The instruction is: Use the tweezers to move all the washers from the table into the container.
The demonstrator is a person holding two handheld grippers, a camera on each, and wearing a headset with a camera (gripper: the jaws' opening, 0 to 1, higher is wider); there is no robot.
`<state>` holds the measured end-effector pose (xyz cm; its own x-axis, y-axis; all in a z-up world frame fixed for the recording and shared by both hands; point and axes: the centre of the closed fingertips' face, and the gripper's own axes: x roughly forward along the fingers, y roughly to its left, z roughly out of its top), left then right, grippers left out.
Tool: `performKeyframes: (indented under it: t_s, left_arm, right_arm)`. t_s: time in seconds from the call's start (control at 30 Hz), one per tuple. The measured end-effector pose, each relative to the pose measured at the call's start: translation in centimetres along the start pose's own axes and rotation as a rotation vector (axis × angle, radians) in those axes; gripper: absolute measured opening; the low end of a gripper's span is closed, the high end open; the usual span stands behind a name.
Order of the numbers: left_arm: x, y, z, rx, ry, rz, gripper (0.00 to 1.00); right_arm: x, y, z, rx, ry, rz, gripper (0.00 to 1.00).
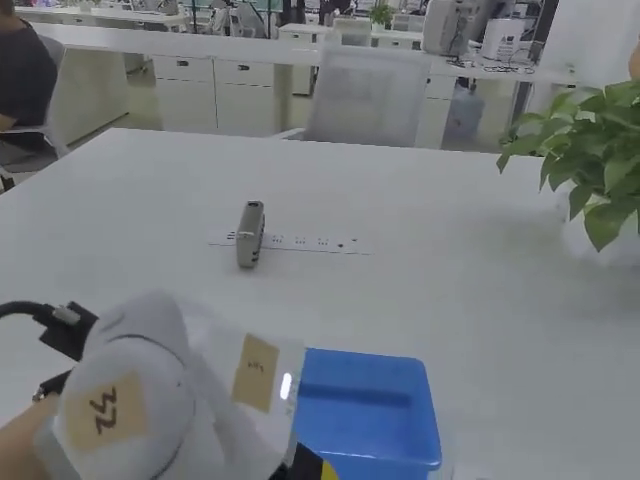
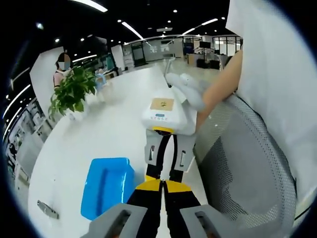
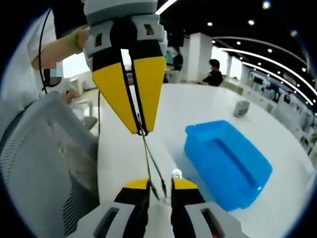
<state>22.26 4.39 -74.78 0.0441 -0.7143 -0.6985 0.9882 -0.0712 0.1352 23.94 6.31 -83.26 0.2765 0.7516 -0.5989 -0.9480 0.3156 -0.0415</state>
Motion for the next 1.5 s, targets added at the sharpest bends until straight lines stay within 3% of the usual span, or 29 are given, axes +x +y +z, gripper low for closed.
performKeyframes:
  t_s: [0.1,0.67,0.93,1.1,1.27,1.5]
  left_arm:
    - [0.3,0.2,-0.2,0.012,0.018,-0.005,0.0]
    - [0.7,-0.1,-0.1,0.042,0.019,-0.038,0.0]
    - [0.8,0.3,-0.1,0.029,0.016,-0.043,0.0]
    - [0.9,0.7,0.0,-0.024,-0.01,-0.073,0.0]
    - [1.0,0.9,0.0,-0.046,-0.01,-0.115,0.0]
    - [1.6,1.1,0.1,-0.076,-0.007,-0.172,0.0]
  right_arm:
    - [0.1,-0.1,-0.3,0.002,0.007,0.001,0.1]
    - [0.1,-0.1,-0.8,-0.002,0.021,0.007,0.09]
    - [0.1,-0.1,-0.9,0.022,0.015,0.014,0.08]
    - [0.1,-0.2,-0.9,0.043,0.008,0.017,0.08]
    - [-0.2,-0.1,0.6,0.19,-0.094,0.068,0.13]
    - [-0.7,-0.6,1.3,0.211,-0.146,0.071,0.11]
